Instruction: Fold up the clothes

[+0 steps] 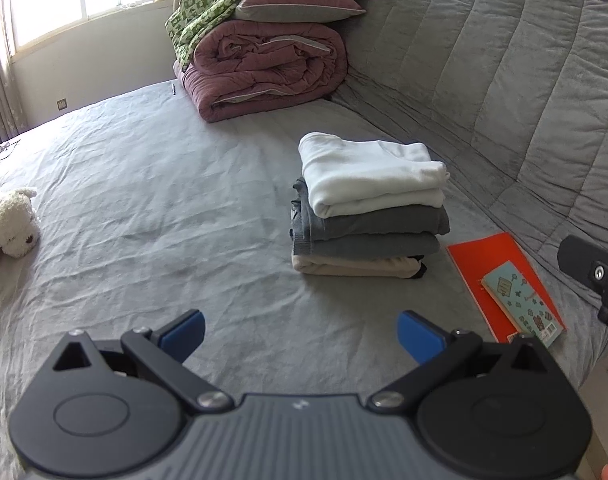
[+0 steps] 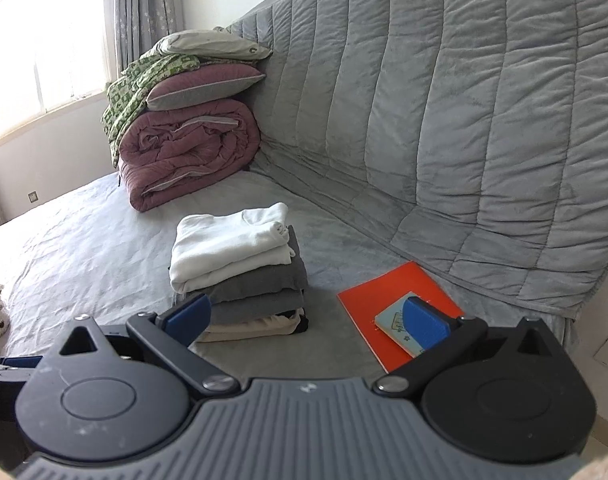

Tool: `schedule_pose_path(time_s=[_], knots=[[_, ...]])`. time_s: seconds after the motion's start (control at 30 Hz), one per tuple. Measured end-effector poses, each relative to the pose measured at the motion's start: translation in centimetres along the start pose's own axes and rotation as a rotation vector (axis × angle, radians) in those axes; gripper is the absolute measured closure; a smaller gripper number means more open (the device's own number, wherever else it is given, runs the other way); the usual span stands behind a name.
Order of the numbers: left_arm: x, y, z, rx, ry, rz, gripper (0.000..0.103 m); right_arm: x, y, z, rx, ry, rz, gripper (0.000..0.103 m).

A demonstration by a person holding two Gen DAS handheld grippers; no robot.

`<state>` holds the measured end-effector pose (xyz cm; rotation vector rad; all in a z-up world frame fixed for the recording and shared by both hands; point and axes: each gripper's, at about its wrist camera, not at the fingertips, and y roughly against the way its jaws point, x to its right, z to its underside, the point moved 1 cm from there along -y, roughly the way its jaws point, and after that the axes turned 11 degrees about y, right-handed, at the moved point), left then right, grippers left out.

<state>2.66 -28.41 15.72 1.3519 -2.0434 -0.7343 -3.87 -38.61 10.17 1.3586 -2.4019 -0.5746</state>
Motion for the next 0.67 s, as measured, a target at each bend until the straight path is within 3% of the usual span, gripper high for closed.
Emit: schedule_pose_path(time_s=[0.23, 0.4, 0.67], knots=[[-2.5, 1.9, 1.7, -0.006, -0.001, -0.008, 0.000, -1.8, 3.1, 0.7, 0.034, 0.014, -0.010, 0.000], [-4.6, 3.1, 2.5, -0.002, 0.003, 0.015, 0.000, -3.5, 3.8, 1.0, 0.021, 0.023, -0.017, 0.000], [-9.6, 2.5, 3.1, 0.007, 0.046, -0.016, 0.000, -7.9, 3.8, 1.4, 0.015, 0.076, -0.041, 0.000]])
